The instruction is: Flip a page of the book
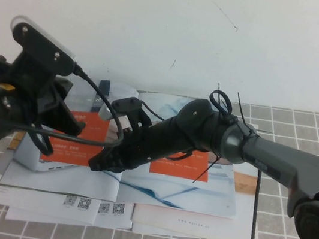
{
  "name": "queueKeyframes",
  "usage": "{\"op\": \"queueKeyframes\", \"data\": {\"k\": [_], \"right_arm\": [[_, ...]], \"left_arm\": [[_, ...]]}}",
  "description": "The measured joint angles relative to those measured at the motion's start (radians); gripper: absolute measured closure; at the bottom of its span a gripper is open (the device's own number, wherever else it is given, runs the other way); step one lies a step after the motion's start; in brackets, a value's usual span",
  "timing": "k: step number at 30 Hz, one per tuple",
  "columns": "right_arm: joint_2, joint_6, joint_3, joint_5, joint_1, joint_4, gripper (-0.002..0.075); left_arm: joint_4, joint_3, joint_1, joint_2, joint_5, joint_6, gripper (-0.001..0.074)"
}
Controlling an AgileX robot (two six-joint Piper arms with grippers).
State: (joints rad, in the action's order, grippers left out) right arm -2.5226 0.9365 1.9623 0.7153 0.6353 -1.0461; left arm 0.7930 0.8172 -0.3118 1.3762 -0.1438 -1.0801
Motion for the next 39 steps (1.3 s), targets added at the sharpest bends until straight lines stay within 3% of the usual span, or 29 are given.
{"op": "queueKeyframes", "data": {"k": [9,17,27,35,39], "right_arm": [[0.023,-0.008,0.002,0.096,0.0,0.072,0.0729],[0.095,-0.01,-0.004,0.107,-0.002,0.128,0.0729],[0.28,-0.057,-0.006,0.123,-0.074,0.138,0.0729],[0.529,-0.335,-0.006,0.236,-0.181,0.509,0.0729],[0.68,-0.415,-0.006,0.333,-0.235,0.679,0.0729]], "left_arm": [[0.029,0.0,0.0,0.218,-0.023,0.003,0.0737],[0.04,0.0,0.0,0.143,0.006,0.019,0.0737],[-0.029,0.0,0.005,-0.079,0.354,-0.051,0.0737],[-0.048,-0.002,0.079,-0.286,0.535,0.049,0.0737],[-0.055,-0.002,0.119,-0.451,0.708,0.128,0.0737]]}}
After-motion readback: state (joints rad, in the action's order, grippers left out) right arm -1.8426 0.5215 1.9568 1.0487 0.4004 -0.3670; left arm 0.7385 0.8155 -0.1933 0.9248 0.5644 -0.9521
